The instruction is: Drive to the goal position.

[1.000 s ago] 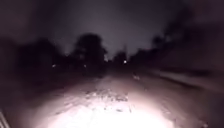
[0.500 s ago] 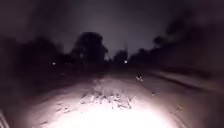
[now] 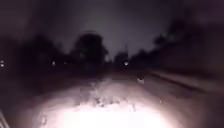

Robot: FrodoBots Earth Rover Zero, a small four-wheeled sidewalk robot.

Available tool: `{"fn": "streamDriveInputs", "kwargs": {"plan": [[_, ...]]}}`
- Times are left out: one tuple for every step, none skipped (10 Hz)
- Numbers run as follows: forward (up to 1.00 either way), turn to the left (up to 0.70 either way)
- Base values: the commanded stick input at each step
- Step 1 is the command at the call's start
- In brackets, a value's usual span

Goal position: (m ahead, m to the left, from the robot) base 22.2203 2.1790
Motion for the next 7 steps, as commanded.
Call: {"fn": "streamDriveInputs", "kwargs": {"plan": [[0.7, 0.0], [0.7, 0.0], [0.7, 0.0], [0.7, 0.0], [0.7, 0.0], [0.7, 0.0], [0.7, 0.0]]}}
